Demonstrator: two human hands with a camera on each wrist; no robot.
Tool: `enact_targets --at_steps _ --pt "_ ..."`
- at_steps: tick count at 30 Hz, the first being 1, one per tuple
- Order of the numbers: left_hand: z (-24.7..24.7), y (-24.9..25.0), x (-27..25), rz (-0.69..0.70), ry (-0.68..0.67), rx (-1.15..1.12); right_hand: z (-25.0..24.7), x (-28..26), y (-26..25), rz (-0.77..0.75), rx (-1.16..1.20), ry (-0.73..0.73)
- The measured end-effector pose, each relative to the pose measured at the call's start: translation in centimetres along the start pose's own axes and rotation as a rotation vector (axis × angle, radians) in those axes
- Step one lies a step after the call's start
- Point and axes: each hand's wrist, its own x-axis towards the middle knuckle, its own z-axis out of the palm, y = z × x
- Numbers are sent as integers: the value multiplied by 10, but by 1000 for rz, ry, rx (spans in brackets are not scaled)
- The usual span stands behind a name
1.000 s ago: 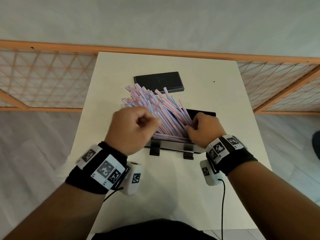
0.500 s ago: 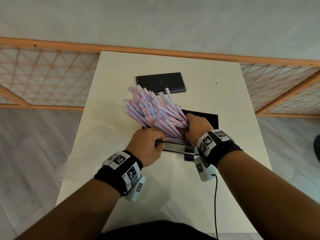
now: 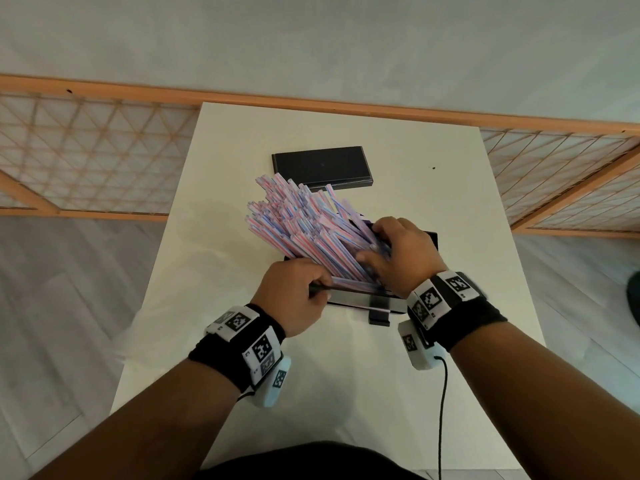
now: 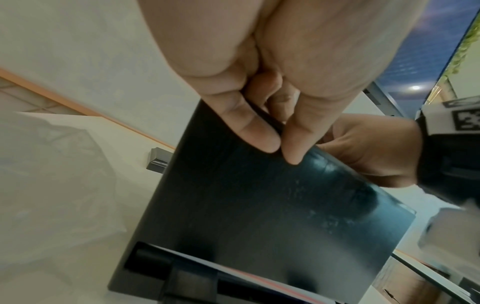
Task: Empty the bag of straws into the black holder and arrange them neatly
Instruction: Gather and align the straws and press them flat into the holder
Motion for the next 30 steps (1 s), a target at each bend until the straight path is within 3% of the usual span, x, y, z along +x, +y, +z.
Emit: enact_targets --at_steps 2,12,18,30 --pt "0 0 -1 -4 0 -13 -1 -6 10 46 -33 21" --pt "2 -1 2 -33 -1 -8 5 4 6 240 -270 -215" --pt "2 -2 2 -34 3 -17 12 12 -4 105 -155 -275" --pt "6 -5 3 -6 48 -9 11 18 -16 13 -58 -277"
